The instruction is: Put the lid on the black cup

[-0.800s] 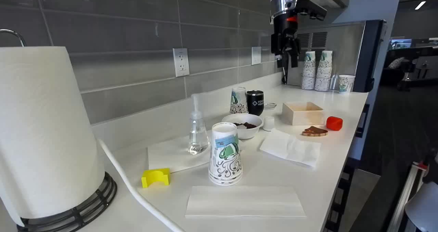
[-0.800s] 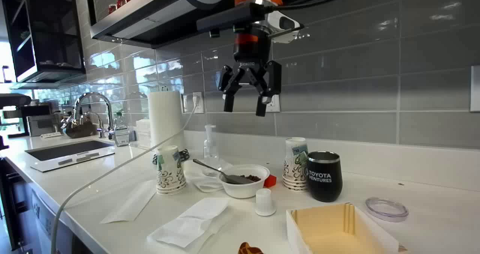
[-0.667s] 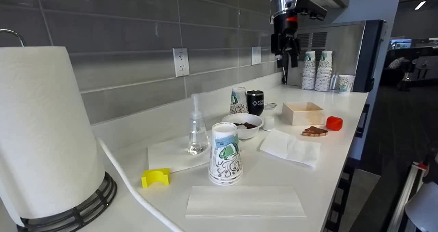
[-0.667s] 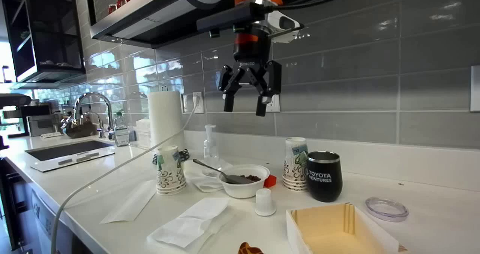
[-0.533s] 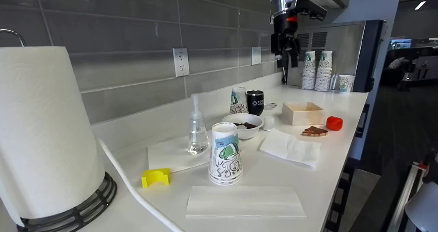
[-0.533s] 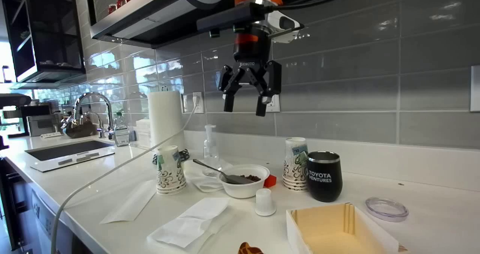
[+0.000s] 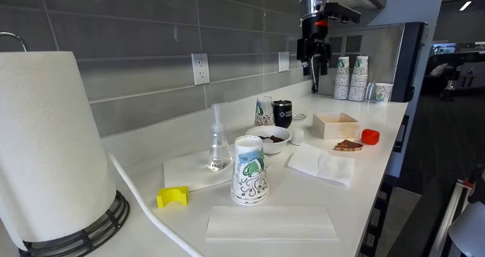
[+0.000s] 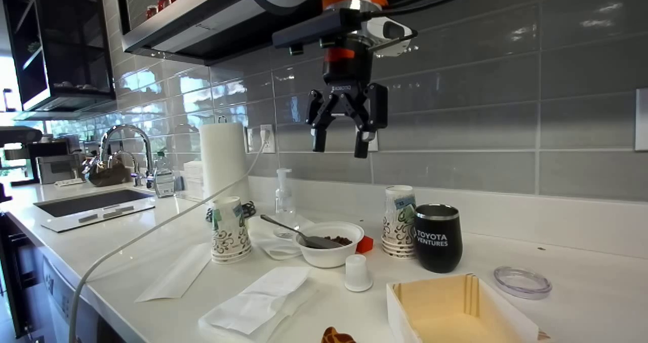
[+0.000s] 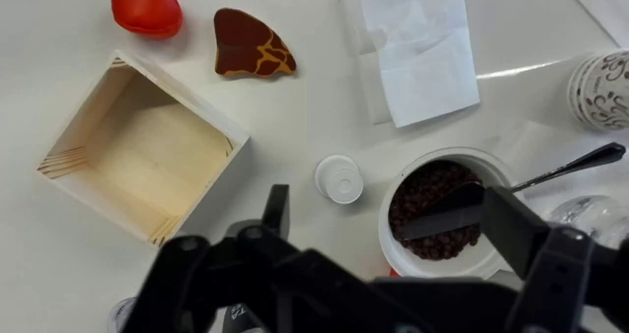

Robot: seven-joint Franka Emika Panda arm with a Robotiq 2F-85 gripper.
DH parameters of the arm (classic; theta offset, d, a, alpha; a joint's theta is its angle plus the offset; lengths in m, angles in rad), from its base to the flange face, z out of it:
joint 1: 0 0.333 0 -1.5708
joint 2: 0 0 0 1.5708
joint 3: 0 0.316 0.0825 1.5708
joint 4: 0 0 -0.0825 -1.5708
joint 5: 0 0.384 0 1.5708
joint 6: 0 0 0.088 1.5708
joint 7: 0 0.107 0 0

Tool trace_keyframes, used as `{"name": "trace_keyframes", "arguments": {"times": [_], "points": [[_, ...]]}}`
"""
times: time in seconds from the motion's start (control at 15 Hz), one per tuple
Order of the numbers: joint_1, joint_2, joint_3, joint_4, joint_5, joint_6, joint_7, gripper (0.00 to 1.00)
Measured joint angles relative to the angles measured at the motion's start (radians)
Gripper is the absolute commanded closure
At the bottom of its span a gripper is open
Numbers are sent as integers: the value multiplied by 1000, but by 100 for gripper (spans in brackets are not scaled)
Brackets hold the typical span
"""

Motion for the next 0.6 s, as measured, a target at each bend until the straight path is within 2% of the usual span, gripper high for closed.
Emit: {"name": "trace_keyframes", "arguments": {"times": [0.6], "points": [[-95, 158, -44, 80, 31, 230, 185, 0]]}}
